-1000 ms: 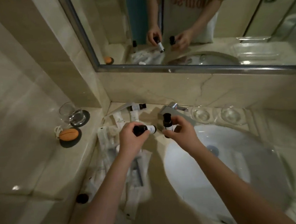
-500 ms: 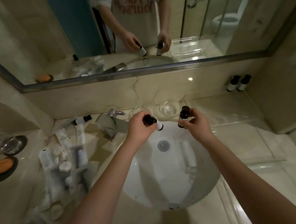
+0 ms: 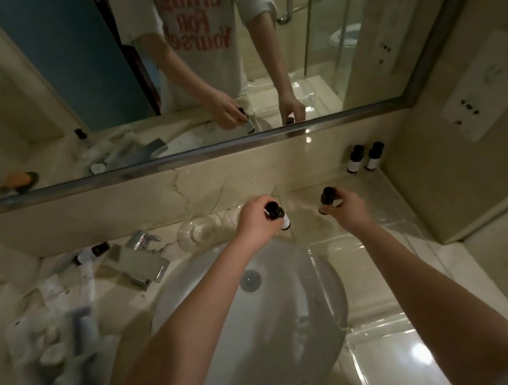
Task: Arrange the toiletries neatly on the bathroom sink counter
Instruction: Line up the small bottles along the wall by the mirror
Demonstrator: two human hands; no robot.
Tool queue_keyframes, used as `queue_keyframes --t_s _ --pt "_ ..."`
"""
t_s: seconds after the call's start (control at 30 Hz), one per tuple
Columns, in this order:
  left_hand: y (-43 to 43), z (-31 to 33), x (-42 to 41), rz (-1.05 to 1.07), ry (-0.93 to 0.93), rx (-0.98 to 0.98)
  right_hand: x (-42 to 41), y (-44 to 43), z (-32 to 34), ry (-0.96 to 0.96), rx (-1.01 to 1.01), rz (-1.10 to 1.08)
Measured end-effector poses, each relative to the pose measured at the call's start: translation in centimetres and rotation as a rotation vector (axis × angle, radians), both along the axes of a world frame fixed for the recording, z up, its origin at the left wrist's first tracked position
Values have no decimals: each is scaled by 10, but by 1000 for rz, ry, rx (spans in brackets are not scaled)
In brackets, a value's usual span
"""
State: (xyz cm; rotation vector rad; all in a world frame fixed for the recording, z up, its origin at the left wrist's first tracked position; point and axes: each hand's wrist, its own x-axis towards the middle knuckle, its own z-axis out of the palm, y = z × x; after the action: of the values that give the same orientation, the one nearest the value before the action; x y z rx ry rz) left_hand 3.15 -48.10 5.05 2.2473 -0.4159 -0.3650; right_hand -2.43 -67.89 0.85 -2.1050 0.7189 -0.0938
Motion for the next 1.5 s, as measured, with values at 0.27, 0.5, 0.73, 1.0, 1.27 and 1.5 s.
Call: queue_keyframes --t_s 0.27,0.5,0.73,1.0,1.27,1.5 --pt "-72 -13 27 -185 -22 177 -3 -24 -3 11 -22 83" --pt "-83 -22 29 -290 -31 288 -1 -41 21 -86 -209 283" --pt "-73 -8 35 -280 -69 229 17 -36 32 41 -580 516" --pt "-78 3 34 -331 -77 292 22 -32 45 113 -726 574" --pt "-85 0 35 -322 -157 357 28 -40 41 96 -727 550" --pt "-114 11 64 -286 -241 385 55 -72 48 169 -668 430"
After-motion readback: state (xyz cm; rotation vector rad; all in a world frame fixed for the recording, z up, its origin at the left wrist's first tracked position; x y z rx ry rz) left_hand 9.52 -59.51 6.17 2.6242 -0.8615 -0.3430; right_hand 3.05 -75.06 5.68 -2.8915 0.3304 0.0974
